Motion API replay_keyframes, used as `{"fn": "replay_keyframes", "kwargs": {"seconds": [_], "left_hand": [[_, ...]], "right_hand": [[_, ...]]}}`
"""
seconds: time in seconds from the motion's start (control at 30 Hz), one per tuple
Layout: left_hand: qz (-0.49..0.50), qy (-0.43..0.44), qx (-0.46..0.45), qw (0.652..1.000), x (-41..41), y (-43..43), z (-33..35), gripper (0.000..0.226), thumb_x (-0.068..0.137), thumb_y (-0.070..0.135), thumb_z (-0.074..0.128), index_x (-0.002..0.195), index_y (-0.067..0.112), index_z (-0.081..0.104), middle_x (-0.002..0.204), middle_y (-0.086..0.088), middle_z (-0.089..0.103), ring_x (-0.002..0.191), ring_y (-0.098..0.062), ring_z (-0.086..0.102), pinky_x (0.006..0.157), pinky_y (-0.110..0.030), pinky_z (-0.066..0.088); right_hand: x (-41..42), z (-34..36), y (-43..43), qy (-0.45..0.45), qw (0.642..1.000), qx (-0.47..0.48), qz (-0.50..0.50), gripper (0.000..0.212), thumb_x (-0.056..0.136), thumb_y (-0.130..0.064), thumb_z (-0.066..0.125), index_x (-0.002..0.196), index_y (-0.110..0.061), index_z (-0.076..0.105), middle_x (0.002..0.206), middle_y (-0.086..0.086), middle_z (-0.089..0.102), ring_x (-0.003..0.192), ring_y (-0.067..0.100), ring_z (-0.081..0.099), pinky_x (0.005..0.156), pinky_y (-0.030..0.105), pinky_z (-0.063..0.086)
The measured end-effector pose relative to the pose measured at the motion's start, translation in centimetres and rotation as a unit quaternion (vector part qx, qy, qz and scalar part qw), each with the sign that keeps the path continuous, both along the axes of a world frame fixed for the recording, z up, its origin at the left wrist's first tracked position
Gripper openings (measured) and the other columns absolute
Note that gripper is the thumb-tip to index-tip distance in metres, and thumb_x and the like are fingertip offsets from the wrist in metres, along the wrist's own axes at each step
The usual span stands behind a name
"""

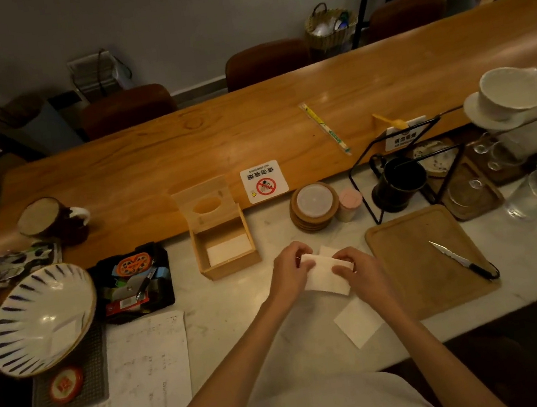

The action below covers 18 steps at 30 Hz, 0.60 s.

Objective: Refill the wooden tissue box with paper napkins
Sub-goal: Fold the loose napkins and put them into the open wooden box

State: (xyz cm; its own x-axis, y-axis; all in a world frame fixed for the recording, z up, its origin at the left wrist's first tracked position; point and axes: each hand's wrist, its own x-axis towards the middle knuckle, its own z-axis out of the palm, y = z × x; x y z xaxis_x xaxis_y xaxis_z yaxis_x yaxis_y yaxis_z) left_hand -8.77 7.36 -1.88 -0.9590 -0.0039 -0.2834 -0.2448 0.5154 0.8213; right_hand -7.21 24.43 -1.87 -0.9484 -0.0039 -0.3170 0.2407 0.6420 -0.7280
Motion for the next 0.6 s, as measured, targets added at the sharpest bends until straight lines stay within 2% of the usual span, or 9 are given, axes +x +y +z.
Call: {"fn": "replay_keyframes", "kwargs": {"seconds": [0.1, 0.27, 0.37, 0.47, 0.6], "left_hand": [[-0.047, -0.017, -0.022, 0.999, -1.6, 2.4, -0.9, 0.013, 0.088, 0.009, 0.065, 0.099, 0.015, 0.065, 0.104, -0.001, 0.066, 0.095, -0.016, 0.059, 0.086, -0.027, 0.049], [-0.097, -0.022, -0.060, 0.993, -3.4, 4.2, -2.2, 0.014, 0.088, 0.009, 0.064, 0.099, 0.017, 0.065, 0.105, -0.001, 0.066, 0.095, -0.017, 0.058, 0.083, -0.024, 0.045], [-0.125, -0.002, -0.105, 0.986, -3.7, 4.5, -2.9, 0.018, 0.089, 0.011, 0.063, 0.106, 0.016, 0.066, 0.113, -0.005, 0.063, 0.105, -0.021, 0.055, 0.092, -0.029, 0.046], [-0.186, 0.014, -0.171, 0.967, -3.9, 4.3, -3.3, 0.032, 0.086, 0.018, 0.069, 0.118, 0.016, 0.063, 0.124, -0.007, 0.056, 0.116, -0.025, 0.047, 0.099, -0.032, 0.041], [-0.239, 0.023, -0.233, 0.942, -4.2, 4.2, -3.3, 0.045, 0.086, 0.022, 0.069, 0.128, 0.018, 0.055, 0.132, -0.009, 0.047, 0.121, -0.029, 0.041, 0.101, -0.034, 0.038]], "right_hand": [[-0.4, -0.8, 1.2, 0.006, 0.998, 0.054, -0.017, 0.020, 0.091, -0.017, 0.063, 0.110, -0.018, 0.063, 0.107, -0.001, 0.066, 0.100, 0.017, 0.062, 0.079, 0.028, 0.048], [-1.2, -1.9, 2.2, 0.008, 0.993, 0.114, -0.021, 0.018, 0.092, -0.019, 0.060, 0.110, -0.018, 0.062, 0.104, 0.004, 0.068, 0.093, 0.023, 0.064, 0.075, 0.039, 0.054], [-1.7, -2.5, 2.4, -0.009, 0.990, 0.139, 0.009, 0.018, 0.093, -0.018, 0.058, 0.111, -0.017, 0.059, 0.104, 0.007, 0.065, 0.093, 0.025, 0.063, 0.074, 0.040, 0.053], [-1.8, -3.1, 2.5, 0.002, 0.985, 0.166, 0.038, 0.029, 0.091, -0.015, 0.061, 0.119, -0.015, 0.056, 0.113, 0.009, 0.059, 0.099, 0.026, 0.058, 0.079, 0.041, 0.051], [-2.0, -3.4, 2.4, 0.011, 0.981, 0.188, 0.036, 0.034, 0.089, -0.014, 0.063, 0.122, -0.012, 0.054, 0.118, 0.010, 0.055, 0.104, 0.027, 0.055, 0.082, 0.042, 0.049]]}}
